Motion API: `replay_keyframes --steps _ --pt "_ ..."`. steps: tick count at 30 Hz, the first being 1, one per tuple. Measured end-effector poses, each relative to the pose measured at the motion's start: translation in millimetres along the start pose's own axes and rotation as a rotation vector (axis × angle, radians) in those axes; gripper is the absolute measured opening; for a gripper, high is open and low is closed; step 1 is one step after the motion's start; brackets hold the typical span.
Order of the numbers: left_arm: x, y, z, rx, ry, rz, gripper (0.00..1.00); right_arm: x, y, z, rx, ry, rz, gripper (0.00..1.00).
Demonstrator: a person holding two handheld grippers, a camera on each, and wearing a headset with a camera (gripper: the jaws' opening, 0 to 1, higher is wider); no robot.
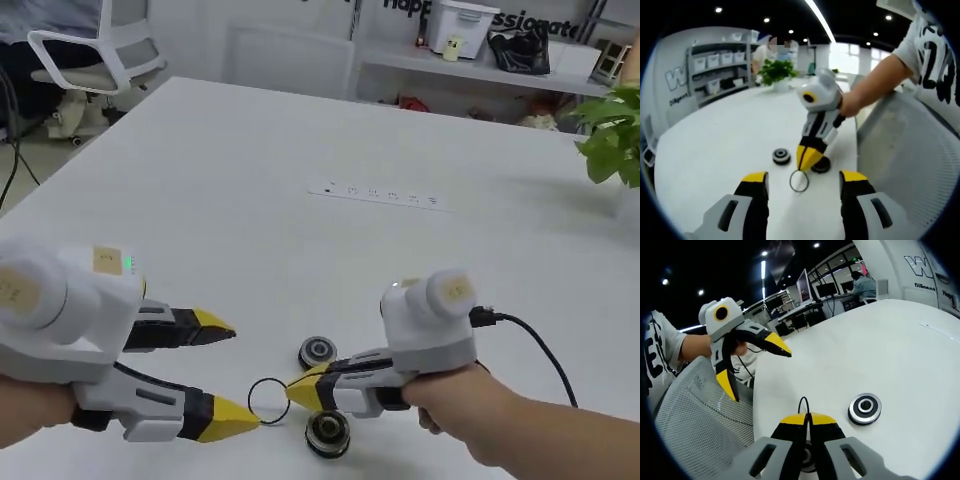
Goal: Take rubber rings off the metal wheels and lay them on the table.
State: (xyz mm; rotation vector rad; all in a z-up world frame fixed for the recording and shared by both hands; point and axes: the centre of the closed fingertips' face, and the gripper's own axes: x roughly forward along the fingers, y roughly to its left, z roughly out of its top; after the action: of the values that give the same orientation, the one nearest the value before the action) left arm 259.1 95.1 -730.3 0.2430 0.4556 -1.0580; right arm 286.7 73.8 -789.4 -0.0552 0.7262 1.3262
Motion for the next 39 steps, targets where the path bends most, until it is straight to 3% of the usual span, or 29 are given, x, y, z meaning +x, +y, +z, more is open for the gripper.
replay_keyframes --steps 10,20,26,39 --pt "3.0 -1.3 0.5 0.01 0.012 -0.004 0.55 -3.4 -4.0 -2.4 -0.007 0.004 -0.02 0.03" --pt "5.3 -5.1 1.8 0.003 0.011 -0.023 0.55 -8.6 -7.6 -2.3 -0.024 0.001 -0.043 0.15" --pt "7.3 -9.6 2.3 -0.003 0.012 -0.045 0.55 -14.4 -6.4 1.6 -0.021 -0.017 -0.042 0.19" --pt "11.6 -6.5 8.0 -0.006 0.016 -0.05 0.55 -31.2 -1.9 6.5 -0.036 -0.041 -0.032 0.23"
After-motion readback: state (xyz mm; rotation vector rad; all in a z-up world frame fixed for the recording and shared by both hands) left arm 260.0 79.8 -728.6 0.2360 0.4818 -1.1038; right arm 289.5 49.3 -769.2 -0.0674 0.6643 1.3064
